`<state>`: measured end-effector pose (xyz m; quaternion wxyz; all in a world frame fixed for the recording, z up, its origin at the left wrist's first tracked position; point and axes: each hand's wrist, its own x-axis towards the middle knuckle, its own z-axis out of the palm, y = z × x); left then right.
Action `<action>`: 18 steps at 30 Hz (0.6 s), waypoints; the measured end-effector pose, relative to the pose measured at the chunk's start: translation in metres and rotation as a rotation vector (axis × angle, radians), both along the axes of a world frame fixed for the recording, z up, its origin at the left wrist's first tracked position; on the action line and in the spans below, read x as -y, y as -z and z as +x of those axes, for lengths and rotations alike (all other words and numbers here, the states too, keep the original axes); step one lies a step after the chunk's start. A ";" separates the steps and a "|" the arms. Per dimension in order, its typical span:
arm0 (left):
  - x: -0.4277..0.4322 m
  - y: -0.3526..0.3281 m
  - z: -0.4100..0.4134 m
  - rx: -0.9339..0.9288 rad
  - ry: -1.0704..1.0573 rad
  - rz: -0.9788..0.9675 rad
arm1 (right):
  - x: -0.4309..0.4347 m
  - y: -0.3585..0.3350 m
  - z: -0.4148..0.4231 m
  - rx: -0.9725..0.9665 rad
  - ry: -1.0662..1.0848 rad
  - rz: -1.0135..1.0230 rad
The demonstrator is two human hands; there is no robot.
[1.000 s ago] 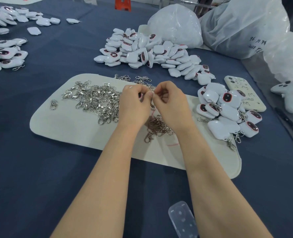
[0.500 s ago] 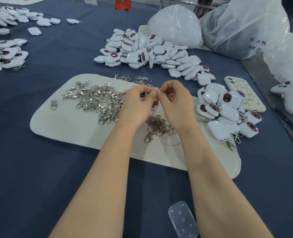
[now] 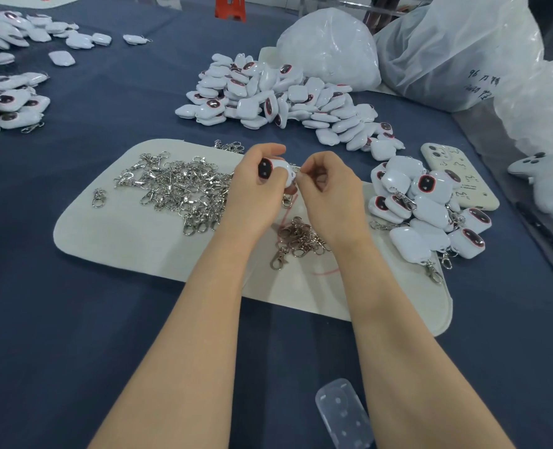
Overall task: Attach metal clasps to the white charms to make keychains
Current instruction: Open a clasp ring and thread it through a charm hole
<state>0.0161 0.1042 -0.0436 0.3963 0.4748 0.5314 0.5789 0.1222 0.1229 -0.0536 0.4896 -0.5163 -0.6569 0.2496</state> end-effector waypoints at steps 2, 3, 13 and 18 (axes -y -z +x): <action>0.000 0.001 0.000 -0.036 -0.009 0.005 | 0.001 0.000 0.000 0.021 -0.005 0.004; 0.000 0.002 0.000 -0.049 -0.012 0.008 | 0.000 0.001 0.000 0.036 -0.008 0.007; -0.002 0.004 0.000 -0.110 -0.030 0.020 | 0.000 0.003 0.000 0.166 -0.014 0.023; -0.003 0.006 -0.001 -0.101 -0.029 0.006 | 0.001 -0.003 -0.002 0.293 -0.023 0.046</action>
